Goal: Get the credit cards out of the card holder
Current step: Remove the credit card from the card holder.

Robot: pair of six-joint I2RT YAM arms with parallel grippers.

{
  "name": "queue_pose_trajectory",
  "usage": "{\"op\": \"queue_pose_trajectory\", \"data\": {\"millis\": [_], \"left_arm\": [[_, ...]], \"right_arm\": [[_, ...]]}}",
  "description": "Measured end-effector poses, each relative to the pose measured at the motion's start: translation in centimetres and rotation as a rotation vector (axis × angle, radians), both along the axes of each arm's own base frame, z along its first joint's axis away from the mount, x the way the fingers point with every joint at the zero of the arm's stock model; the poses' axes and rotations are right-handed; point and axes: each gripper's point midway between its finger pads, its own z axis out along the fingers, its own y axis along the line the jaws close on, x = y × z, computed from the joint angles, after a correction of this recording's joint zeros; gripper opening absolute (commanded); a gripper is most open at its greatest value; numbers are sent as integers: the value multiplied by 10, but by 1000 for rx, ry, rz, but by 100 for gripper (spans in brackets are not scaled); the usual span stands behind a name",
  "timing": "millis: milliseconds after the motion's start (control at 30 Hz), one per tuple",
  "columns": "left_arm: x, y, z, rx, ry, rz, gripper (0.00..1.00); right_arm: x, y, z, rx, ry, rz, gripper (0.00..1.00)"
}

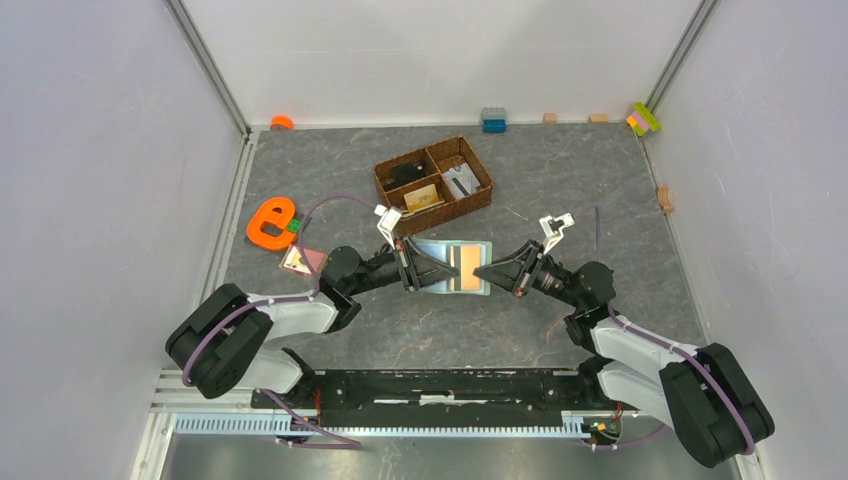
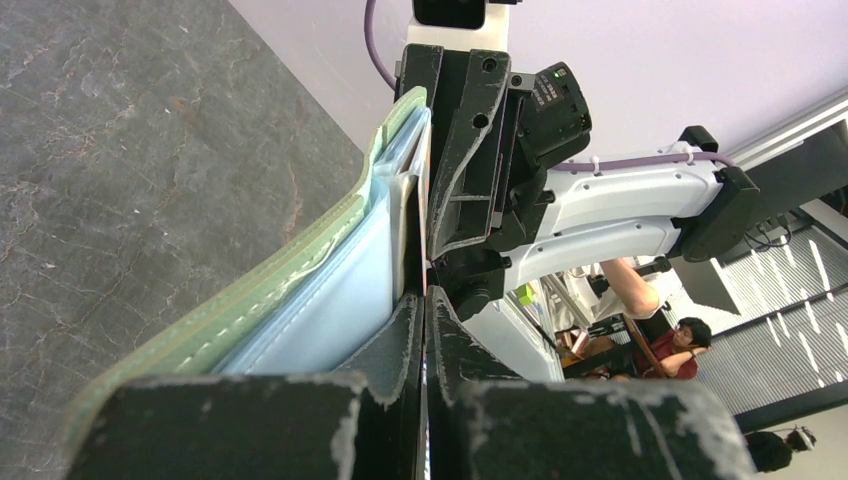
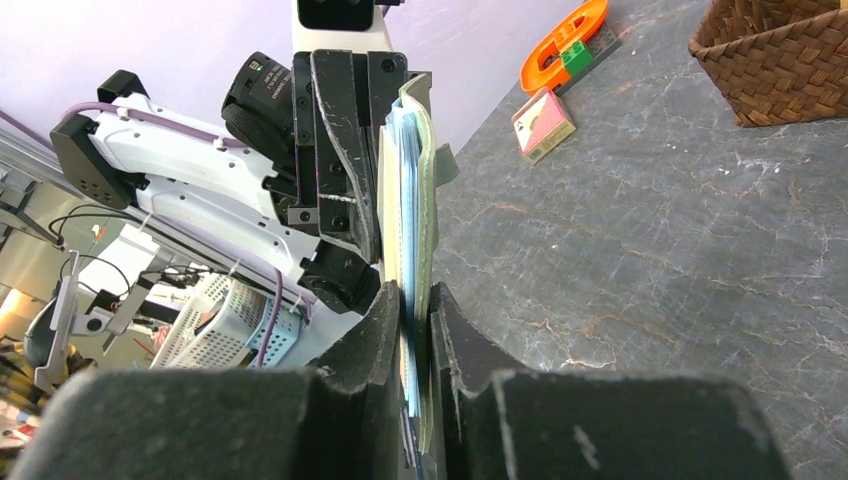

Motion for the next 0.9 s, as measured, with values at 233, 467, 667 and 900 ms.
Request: {"op": "queue_pose_trajectory", "data": {"millis": [233, 467, 667, 900], "left_arm": [[-1, 2, -1, -1, 1, 3, 2], [5, 5, -2, 1, 7, 26, 2], [14, 14, 0, -6, 11, 73, 2], [19, 23, 6, -8, 8, 109, 2]], "right_arm": [[-1, 0, -1, -3, 2, 8, 11], [1, -3, -3, -3, 9, -2, 3], [8, -9, -5, -3, 17, -38, 3], [11, -12, -6, -5, 22, -51, 2]]}}
